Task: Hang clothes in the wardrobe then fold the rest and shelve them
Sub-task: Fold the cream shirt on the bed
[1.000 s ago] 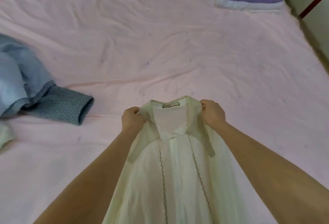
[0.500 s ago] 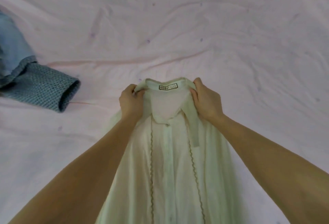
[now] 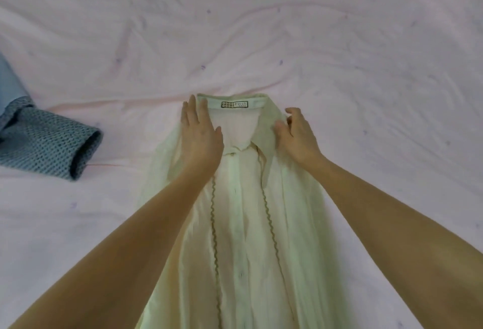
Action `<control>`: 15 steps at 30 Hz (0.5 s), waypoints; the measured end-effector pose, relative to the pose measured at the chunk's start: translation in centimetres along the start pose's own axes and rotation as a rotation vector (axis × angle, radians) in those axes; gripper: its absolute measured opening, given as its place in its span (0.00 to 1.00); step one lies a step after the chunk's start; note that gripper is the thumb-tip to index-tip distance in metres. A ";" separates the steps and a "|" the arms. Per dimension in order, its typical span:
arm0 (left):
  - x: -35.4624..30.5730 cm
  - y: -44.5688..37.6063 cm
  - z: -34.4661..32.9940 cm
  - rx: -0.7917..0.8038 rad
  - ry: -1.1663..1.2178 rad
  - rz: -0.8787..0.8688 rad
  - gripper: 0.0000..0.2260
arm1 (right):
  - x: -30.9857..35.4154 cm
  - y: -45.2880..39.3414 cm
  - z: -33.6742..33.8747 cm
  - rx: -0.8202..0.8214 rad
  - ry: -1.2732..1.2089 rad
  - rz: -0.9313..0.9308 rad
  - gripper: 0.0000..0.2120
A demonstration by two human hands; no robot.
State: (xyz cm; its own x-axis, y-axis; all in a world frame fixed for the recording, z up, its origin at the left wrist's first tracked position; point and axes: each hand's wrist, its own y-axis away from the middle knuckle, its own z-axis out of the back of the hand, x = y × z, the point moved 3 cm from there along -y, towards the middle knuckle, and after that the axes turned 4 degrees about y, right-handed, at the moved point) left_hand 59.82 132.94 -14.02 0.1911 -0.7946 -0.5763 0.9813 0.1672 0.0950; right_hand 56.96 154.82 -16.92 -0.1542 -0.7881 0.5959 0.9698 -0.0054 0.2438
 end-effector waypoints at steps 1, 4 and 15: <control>-0.3 0.9 -0.1 -0.002 -0.015 -0.081 0.25 | -0.6 1.2 0.5 -0.054 -0.061 -0.068 0.20; -3.4 5.2 -0.8 0.200 0.023 -0.252 0.17 | -4.0 7.6 2.9 -0.067 -0.067 -0.302 0.15; -11.7 14.4 -5.7 0.810 -0.216 -0.638 0.31 | -7.3 22.1 5.3 0.191 -0.053 -0.441 0.16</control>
State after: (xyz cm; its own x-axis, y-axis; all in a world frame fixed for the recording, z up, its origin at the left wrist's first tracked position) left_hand 71.57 147.98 -10.53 -0.4440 -0.6986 -0.5610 0.6072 -0.6951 0.3849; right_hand 78.48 163.72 -11.81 -0.5570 -0.7035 0.4414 0.7586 -0.2145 0.6153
